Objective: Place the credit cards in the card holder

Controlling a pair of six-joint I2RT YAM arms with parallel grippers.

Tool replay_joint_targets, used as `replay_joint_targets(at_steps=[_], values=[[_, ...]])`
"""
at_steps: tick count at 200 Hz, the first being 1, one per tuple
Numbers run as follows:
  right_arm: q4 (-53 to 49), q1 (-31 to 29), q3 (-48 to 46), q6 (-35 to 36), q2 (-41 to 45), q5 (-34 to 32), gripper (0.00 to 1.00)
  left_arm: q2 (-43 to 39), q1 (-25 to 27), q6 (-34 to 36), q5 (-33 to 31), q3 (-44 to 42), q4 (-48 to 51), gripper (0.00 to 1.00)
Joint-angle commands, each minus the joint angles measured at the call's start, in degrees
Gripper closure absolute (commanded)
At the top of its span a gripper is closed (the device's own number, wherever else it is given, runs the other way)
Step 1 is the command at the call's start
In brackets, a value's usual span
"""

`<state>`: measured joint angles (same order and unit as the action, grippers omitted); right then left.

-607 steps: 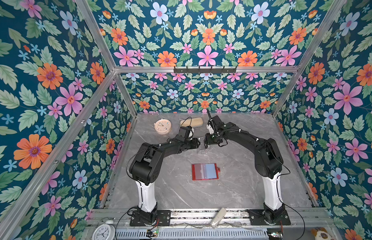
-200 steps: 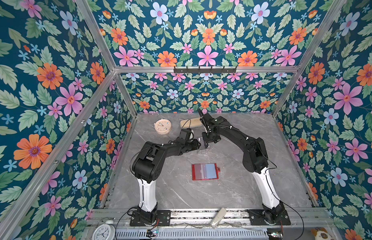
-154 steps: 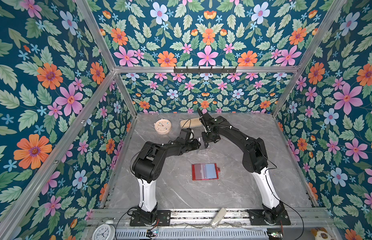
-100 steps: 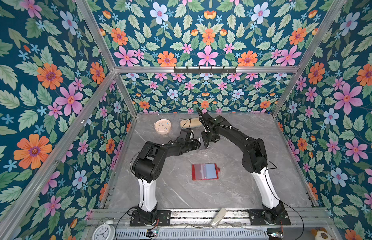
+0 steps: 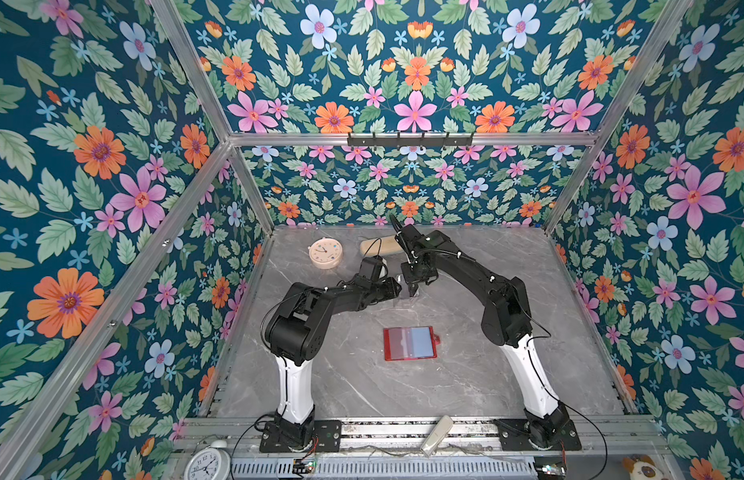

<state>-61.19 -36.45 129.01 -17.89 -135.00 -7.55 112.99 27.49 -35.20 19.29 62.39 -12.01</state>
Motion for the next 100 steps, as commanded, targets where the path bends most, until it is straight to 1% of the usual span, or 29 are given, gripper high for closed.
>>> replay_joint_targets(at_steps=[1, 30, 67, 100], values=[[-2.70, -0.15, 0.54, 0.38, -0.32, -2.56, 0.93, 0.74, -0.15, 0.59, -4.59, -0.51, 6.04, 0.64], [-2.67, -0.26, 0.61, 0.32, -0.12, -2.26, 1.00, 0.74, -0.15, 0.42, -4.01, -0.62, 5.69, 0.64], [-0.77, -0.27, -1.22, -0.49, 1.66, -0.08, 1.00, 0.40, -0.15, 0.31, -2.70, -0.67, 5.29, 0.62], [5.92, 0.42, -8.09, -2.07, 6.72, 4.91, 1.00, -0.80, -0.13, 1.22, -1.17, -0.55, 4.98, 0.56]])
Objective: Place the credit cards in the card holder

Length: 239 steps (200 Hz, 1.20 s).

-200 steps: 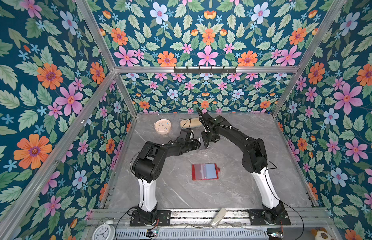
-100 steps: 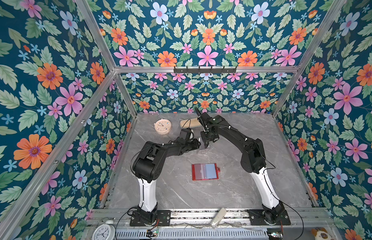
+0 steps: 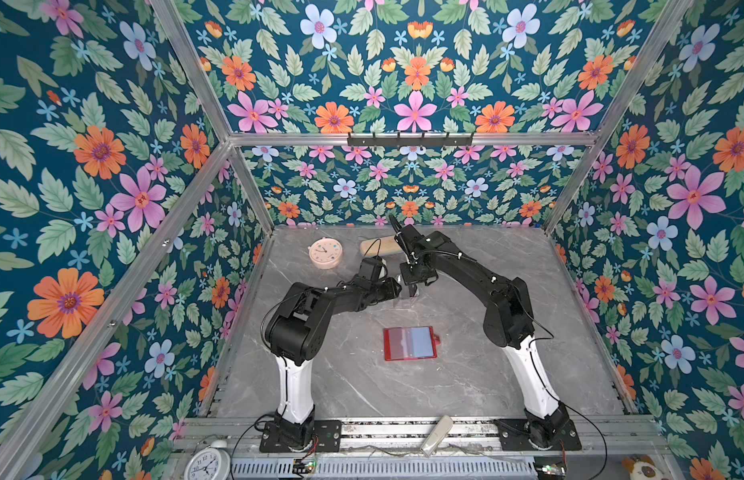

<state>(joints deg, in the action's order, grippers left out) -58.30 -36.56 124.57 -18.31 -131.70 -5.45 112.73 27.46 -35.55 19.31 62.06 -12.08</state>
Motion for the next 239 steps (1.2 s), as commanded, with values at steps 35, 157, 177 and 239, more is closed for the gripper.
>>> replay_joint_targets(at_steps=[35, 157, 177, 239], values=[[12.05, 2.25, -13.29, -3.87, 10.59, 8.33, 1.00, -2.21, -0.13, 3.16, -0.05, 0.49, 5.63, 0.47], [32.71, 3.69, -48.66, -9.09, 36.12, 18.47, 1.00, -23.09, 1.14, 7.34, -6.33, -12.60, 10.78, 0.40], [37.03, 3.73, -55.77, -9.55, 41.43, 22.19, 1.00, -27.05, 2.28, 6.99, -7.06, -17.02, 11.76, 0.42], [49.04, 3.60, -73.78, -13.85, 47.44, 30.67, 1.00, -34.67, 7.35, 1.36, -5.82, -30.37, 7.30, 0.47]])
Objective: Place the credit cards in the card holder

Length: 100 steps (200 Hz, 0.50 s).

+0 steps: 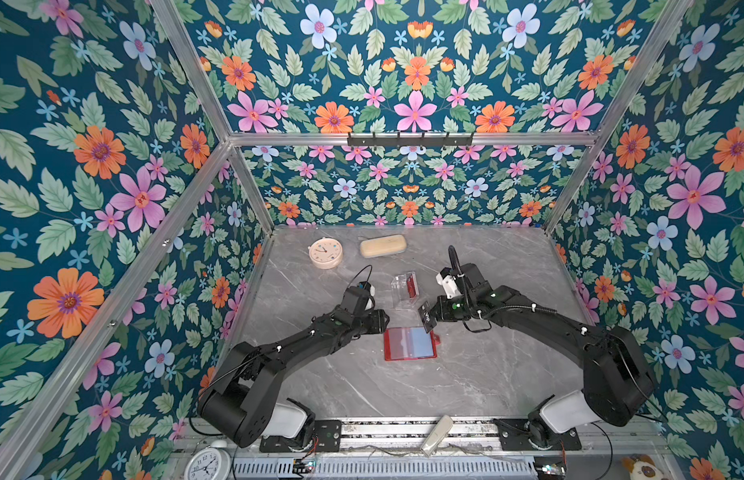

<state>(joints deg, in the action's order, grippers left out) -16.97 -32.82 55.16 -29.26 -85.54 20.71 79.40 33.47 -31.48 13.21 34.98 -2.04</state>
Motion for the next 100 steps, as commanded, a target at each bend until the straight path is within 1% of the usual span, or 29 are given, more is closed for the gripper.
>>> replay_joint_targets(at_steps=[1, 21, 51, 70, 100], values=[[7.86, -0.18, -4.58, -2.95, 1.35, 4.60, 1.00, -1.39, 1.38, -2.79, 0.30, -3.45, -2.85, 0.47], [10.85, -0.79, -8.27, -3.35, 1.95, 5.82, 1.00, -1.81, 2.48, -4.40, 0.15, -6.43, -4.55, 0.53], [14.26, -1.41, -11.45, -4.49, 1.82, 6.89, 1.00, -2.32, 3.27, -7.27, 0.74, -10.05, -7.92, 0.62], [17.05, -1.55, -13.23, -5.41, 1.78, 7.83, 1.00, -2.41, 3.77, -8.41, 1.35, -11.40, -9.92, 0.64], [21.00, -1.61, -14.94, -6.55, 0.61, 9.82, 1.00, -1.69, 4.47, -9.56, 1.53, -11.72, -10.44, 0.66]])
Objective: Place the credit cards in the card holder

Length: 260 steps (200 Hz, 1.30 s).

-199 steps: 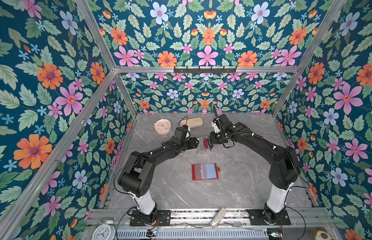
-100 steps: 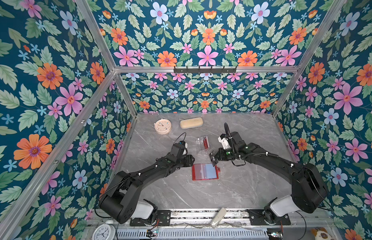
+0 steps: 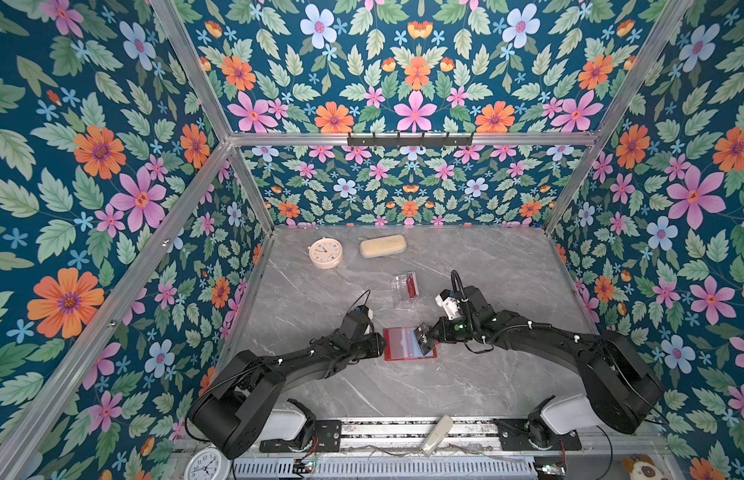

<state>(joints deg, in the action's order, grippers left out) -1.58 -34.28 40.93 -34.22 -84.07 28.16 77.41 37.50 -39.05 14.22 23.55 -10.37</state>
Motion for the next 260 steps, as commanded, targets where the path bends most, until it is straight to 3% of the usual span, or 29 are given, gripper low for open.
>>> replay_joint_targets(at_steps=[1, 111, 178, 260], values=[[5.66, -0.12, -0.74, -1.61, -0.89, 2.39, 1.00, 0.34, 0.50, -2.04, 0.54, -0.32, -2.11, 0.66], [10.36, -0.40, -0.51, -3.05, -6.08, 4.88, 1.00, 0.96, 1.56, -3.20, -0.75, -0.94, -1.71, 0.86], [11.06, -0.86, 0.47, -3.81, -8.43, 5.23, 1.00, 0.99, 1.81, -3.11, -1.47, -0.79, -1.05, 0.87], [19.67, -0.87, -1.70, -8.93, -10.41, 4.81, 1.00, 0.98, 2.58, -3.69, -1.59, -1.57, -1.23, 0.94]])
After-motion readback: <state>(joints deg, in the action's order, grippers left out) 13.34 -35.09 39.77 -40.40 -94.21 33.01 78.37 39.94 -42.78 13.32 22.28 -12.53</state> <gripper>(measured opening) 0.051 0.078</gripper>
